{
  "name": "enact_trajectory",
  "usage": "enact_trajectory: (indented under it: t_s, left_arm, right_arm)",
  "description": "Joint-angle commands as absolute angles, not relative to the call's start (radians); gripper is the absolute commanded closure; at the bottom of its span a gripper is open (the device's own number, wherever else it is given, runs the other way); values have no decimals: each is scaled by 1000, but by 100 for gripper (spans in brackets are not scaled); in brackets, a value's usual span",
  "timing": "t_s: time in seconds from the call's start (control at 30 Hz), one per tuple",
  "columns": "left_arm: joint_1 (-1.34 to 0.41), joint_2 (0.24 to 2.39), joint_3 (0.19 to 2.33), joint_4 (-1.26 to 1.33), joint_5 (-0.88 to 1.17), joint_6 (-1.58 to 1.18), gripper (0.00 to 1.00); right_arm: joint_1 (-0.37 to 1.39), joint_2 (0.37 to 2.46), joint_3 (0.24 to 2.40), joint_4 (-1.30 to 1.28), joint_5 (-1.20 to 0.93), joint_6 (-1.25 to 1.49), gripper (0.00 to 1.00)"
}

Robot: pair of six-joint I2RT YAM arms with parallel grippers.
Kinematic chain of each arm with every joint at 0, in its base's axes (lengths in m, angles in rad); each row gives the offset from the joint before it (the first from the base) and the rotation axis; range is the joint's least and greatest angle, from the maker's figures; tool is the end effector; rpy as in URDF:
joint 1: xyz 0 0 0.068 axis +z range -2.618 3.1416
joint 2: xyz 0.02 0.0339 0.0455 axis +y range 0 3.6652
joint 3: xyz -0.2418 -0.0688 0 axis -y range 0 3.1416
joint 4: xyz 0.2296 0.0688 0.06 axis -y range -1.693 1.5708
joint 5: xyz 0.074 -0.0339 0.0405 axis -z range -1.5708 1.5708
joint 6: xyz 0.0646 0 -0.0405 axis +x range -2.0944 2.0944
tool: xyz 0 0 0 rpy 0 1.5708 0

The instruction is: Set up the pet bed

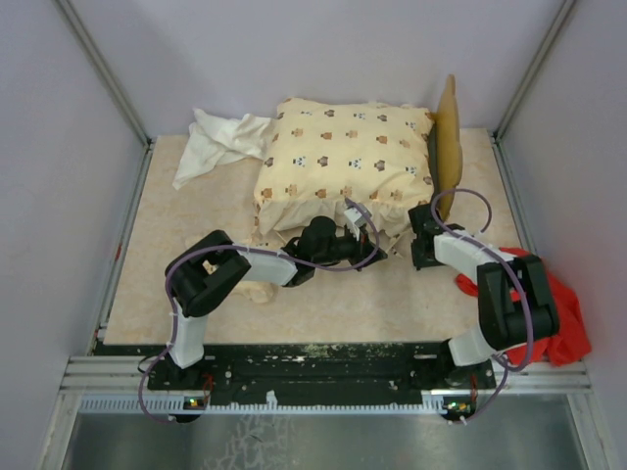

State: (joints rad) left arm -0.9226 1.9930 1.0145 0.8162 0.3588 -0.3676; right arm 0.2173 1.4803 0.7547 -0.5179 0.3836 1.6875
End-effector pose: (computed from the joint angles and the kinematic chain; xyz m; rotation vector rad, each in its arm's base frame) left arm 0.2414 -0.3563 0.1553 0.7908 1.7226 -1.2284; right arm 0.2520 0.0309 0.1200 1.8351 1.9033 0.0581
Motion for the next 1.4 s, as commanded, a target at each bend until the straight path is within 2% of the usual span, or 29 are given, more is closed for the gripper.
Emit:
enact_trajectory:
  t_s: [0.0,0.03,0.13,0.2,0.3,0.4,0.63,0.77,1.1,1.17,1.23,1.37]
  left_arm:
    - [-916,1955,1001,863,355,-380,100]
    - [-917,1954,1000,864,355,-382,100]
    - [-916,1945,1000,857,356,-387,100]
    - [-917,1935,1002,845,359,-386,100]
    - [-917,1931,1005,830,357,-383,100]
    - [-916,1938,1005,839,351,-389,100]
    - [-897,1964,1022,857,377,-442,100]
    - [-886,1962,1012,868,384,-464,100]
    - [-885,1997,1022,903,415,-523,100]
    - [-886,2006,1021,915,425,-537,100]
    - [-886,2008,1012,924,425,-538,100]
    - [-885,2015,999,938,402,-539,100]
  right_arm:
    - [211,1534,761,-621,447,1723,94]
    - [211,1524,763,-632,483,1711,100]
    - [210,1440,728,-556,596,1554,100]
    - [209,1343,644,-365,647,1314,100]
    - [208,1192,479,87,573,902,100]
    - [209,1104,413,244,479,663,100]
    - [203,1022,388,355,246,290,100]
    - [202,998,367,455,118,-14,100]
    - [50,1112,308,599,-206,-512,100]
    - [27,1147,352,530,-219,-556,100]
    - [22,1172,435,428,-165,-484,100]
    - [27,1191,620,218,-23,212,100]
